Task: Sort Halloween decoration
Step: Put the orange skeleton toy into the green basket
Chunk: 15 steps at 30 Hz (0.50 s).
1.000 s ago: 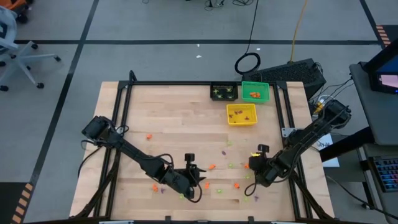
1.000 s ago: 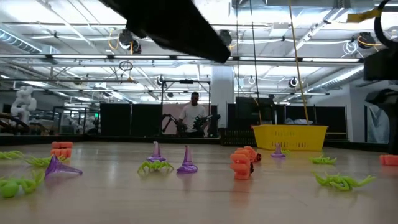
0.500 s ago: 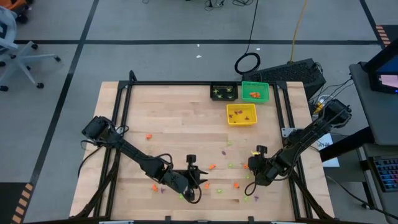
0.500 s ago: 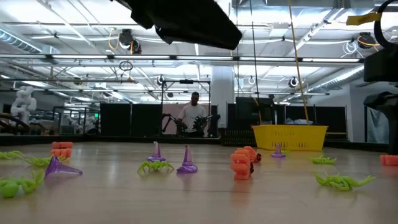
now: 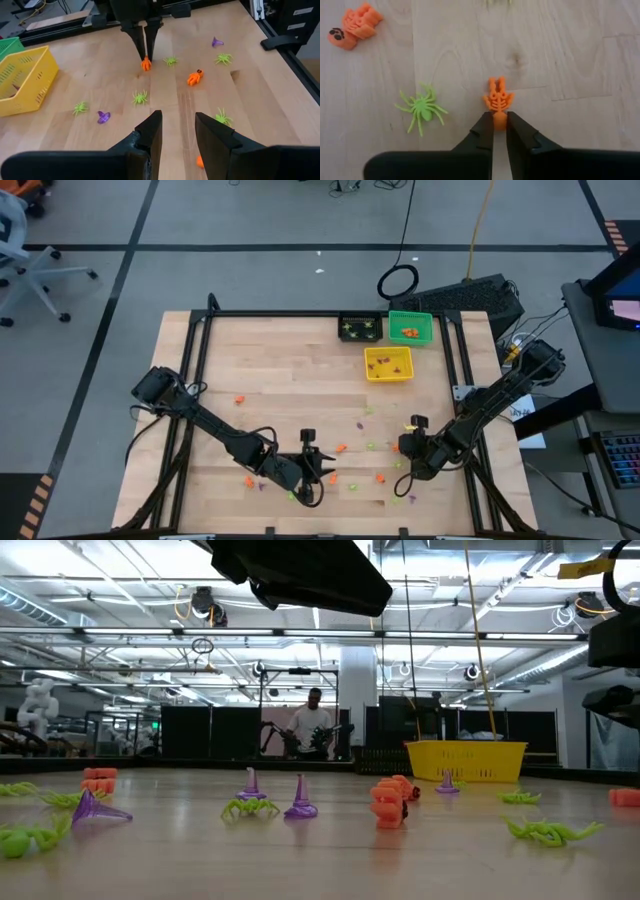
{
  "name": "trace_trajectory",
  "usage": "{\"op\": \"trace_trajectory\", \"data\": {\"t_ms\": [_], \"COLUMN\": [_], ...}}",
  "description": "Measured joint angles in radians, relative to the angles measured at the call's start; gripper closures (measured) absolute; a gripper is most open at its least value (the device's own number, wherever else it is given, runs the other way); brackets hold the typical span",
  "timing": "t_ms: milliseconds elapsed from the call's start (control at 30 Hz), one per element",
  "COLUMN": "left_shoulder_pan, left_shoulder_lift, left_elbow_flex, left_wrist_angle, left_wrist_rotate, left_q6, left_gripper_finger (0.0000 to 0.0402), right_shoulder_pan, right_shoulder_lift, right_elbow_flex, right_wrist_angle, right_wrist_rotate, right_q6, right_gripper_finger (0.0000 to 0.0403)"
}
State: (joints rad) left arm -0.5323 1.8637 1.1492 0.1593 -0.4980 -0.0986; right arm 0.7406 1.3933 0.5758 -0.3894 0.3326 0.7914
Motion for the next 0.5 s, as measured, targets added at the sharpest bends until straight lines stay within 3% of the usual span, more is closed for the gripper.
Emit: {"op": "trace_trajectory", "data": {"t_ms": [500], "left_shoulder_pan": [0.0], "left_shoulder_lift": [0.0], "left_elbow_flex": [0.0], "left_wrist_angle": [0.018], "left_wrist_rotate": [-0.003], "left_q6": [0.042], "left_gripper_finger": [0.0288], "right_shoulder_pan": [-0.001], "right_shoulder_lift": [-0.12], "right_elbow_flex": [-0.001], "right_wrist_angle": [0.0], "right_wrist_rotate": [0.061], "right_q6": [-0.015], "right_gripper_finger": [0.0399]}}
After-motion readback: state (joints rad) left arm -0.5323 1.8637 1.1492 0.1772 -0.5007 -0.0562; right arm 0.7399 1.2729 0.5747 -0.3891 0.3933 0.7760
